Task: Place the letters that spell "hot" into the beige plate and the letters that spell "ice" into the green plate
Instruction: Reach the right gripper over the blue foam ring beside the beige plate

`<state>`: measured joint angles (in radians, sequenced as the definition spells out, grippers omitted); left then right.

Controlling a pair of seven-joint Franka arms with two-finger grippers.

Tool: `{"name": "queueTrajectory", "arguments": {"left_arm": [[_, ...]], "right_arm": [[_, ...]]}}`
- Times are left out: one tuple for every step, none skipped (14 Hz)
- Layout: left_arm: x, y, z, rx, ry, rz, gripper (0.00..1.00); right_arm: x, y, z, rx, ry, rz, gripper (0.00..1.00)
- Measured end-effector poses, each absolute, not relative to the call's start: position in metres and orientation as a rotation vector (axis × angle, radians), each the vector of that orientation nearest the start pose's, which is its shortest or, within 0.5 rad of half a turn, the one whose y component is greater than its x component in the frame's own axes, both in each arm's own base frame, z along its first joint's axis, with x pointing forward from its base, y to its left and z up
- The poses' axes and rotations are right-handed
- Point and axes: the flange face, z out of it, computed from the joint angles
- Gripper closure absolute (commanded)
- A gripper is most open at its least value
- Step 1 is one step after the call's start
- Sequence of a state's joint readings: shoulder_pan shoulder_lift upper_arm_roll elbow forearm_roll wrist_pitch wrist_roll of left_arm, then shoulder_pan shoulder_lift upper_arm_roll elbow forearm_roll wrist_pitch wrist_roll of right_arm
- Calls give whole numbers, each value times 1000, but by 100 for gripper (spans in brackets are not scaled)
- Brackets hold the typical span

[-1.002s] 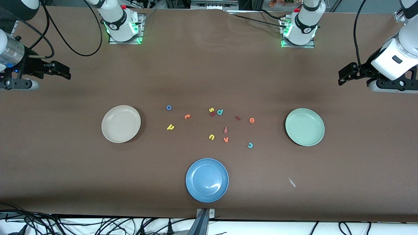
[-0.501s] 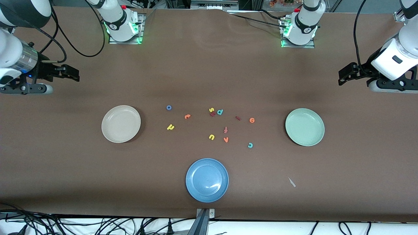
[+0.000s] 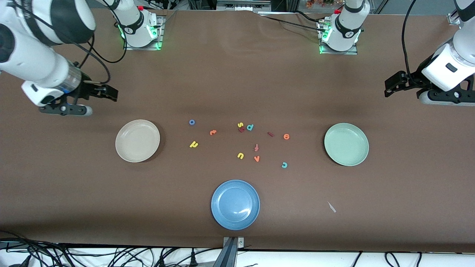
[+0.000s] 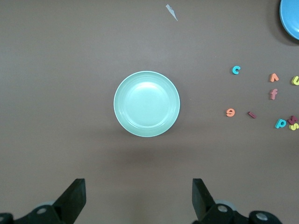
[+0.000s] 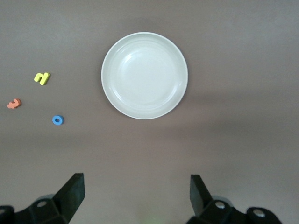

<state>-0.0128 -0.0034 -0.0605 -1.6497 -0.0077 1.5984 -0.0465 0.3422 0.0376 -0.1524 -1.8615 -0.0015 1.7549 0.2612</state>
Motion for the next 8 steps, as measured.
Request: {"name": "queueTrajectory", "arguments": {"left_arm": [[552, -41, 591, -3145, 41, 76, 0], [552, -41, 592, -3145, 41, 76, 0], [552, -41, 592, -3145, 42, 76, 0], [552, -41, 592, -3145, 42, 76, 0], [552, -41, 592, -3145, 41, 76, 0], [552, -41, 591, -3145, 42, 76, 0], [552, -41, 591, -3145, 42, 76, 0], [552, -41, 591, -3145, 42, 76, 0]], "right_arm": [[543, 117, 471, -3173, 143, 208, 0], [541, 127, 461, -3172, 173, 193, 0], [537, 137, 450, -3169, 202, 175, 0], [534, 148, 438, -3165, 229, 151, 0], [529, 161, 424, -3159, 254, 121, 0], [523, 173, 408, -3152, 278, 91, 0], [516, 185, 392, -3147, 296, 69, 0], [511, 196, 375, -3145, 301, 60, 0]]}}
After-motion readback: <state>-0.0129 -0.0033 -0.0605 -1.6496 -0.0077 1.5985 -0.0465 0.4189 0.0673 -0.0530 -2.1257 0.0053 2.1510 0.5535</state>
